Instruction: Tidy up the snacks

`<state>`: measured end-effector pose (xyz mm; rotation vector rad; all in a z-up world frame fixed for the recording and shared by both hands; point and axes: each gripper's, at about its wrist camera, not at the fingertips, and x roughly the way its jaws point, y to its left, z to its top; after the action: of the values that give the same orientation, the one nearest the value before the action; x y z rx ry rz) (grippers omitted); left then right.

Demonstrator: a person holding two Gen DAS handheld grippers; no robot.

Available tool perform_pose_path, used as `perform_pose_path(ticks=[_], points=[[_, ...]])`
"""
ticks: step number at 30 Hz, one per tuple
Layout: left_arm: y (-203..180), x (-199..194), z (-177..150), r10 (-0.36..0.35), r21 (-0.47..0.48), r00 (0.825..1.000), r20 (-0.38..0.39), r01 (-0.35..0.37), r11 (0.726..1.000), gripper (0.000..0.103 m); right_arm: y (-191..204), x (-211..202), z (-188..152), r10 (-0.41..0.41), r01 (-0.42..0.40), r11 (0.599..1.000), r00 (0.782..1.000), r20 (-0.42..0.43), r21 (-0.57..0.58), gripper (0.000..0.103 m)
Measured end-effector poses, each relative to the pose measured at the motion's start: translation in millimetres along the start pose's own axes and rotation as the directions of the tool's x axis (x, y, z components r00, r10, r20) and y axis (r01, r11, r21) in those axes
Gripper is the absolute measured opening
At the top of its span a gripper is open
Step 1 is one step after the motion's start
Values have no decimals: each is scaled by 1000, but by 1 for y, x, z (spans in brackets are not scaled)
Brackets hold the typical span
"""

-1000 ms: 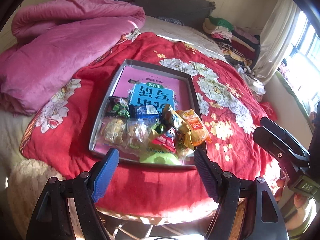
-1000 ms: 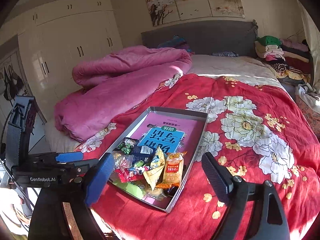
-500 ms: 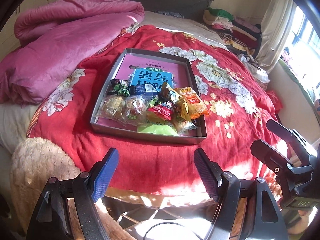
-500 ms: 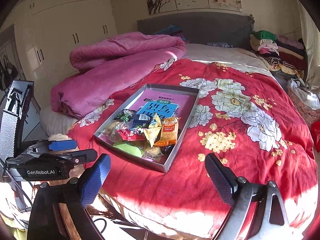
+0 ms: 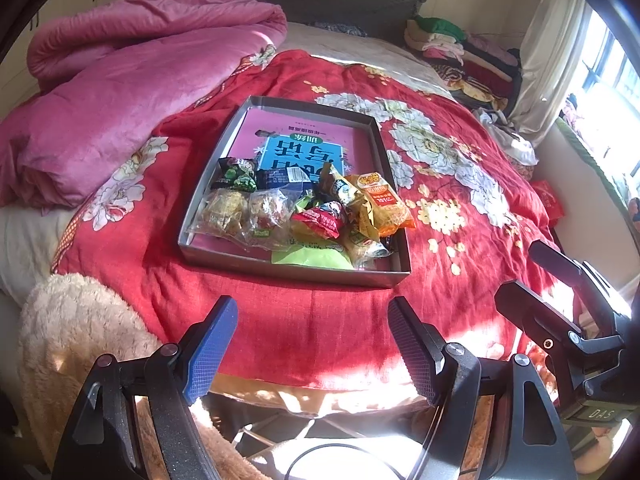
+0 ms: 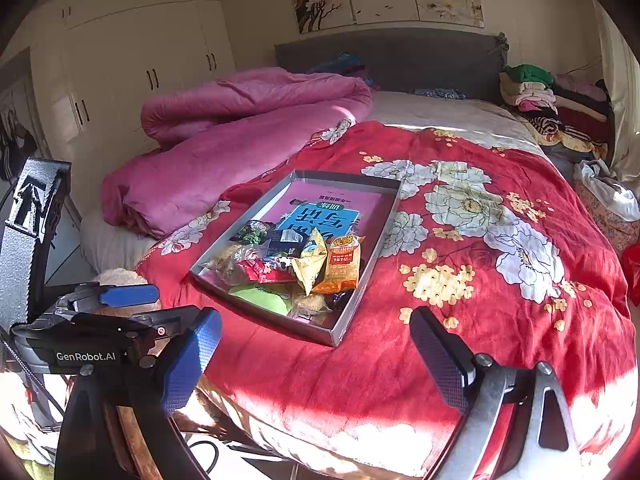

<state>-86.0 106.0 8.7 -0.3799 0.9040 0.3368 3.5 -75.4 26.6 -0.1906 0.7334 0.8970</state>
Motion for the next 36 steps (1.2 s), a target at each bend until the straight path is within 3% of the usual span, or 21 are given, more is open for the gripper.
perform_pose_path(ticks=[36], points=[[1,-11,3,6,9,999,37,-6,1000,79,4,1,-3,-6,6,1000,1000,0,-15,95]])
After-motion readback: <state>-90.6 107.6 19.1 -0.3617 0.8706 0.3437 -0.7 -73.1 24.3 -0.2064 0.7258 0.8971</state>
